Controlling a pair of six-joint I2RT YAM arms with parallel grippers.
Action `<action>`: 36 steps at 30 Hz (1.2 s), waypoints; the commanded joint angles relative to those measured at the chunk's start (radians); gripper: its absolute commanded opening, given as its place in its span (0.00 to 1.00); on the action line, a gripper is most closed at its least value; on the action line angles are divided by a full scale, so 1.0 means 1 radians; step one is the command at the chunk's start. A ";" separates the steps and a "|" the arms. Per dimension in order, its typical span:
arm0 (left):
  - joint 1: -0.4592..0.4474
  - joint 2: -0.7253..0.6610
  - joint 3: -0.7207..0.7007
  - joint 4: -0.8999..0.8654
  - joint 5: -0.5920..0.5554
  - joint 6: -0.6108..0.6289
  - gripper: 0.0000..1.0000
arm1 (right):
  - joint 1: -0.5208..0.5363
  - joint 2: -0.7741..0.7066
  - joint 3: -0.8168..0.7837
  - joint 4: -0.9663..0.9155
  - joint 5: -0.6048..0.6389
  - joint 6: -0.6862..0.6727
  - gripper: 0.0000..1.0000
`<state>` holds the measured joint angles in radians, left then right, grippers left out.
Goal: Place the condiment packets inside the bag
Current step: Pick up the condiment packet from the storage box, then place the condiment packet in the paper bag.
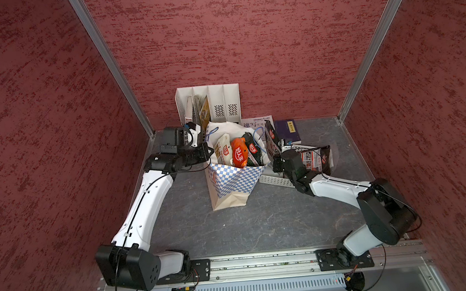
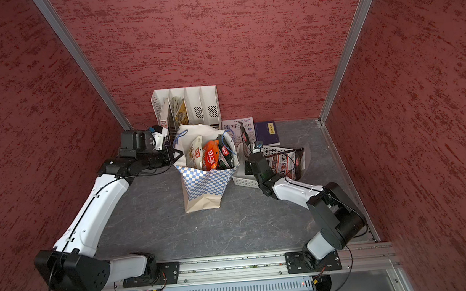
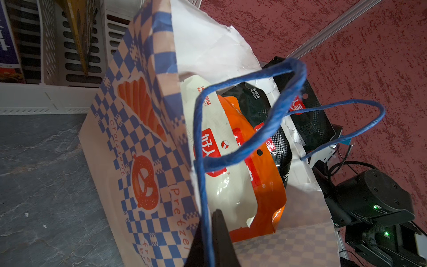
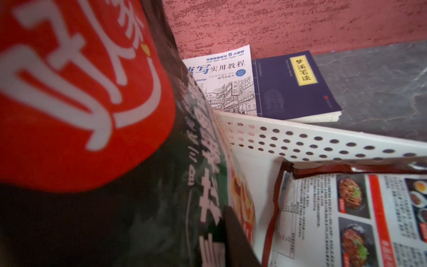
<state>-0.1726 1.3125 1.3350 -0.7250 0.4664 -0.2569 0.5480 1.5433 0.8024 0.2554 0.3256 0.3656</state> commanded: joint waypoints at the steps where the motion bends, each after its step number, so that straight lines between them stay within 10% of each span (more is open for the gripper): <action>1: 0.004 -0.037 0.005 0.075 0.011 0.010 0.00 | -0.001 -0.094 -0.023 0.014 0.027 -0.056 0.03; 15: 0.005 -0.043 0.002 0.082 0.005 0.009 0.00 | 0.041 -0.569 0.179 -0.278 -0.109 -0.312 0.00; 28: 0.007 -0.041 -0.001 0.086 0.012 0.004 0.00 | 0.226 -0.348 0.538 -0.160 -0.431 -0.270 0.00; 36: 0.008 -0.047 0.001 0.079 0.000 0.010 0.00 | 0.231 -0.173 0.554 -0.103 -0.419 -0.102 0.00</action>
<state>-0.1684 1.3067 1.3273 -0.7238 0.4622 -0.2569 0.7746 1.3750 1.3350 0.0540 -0.0872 0.1852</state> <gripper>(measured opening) 0.044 0.057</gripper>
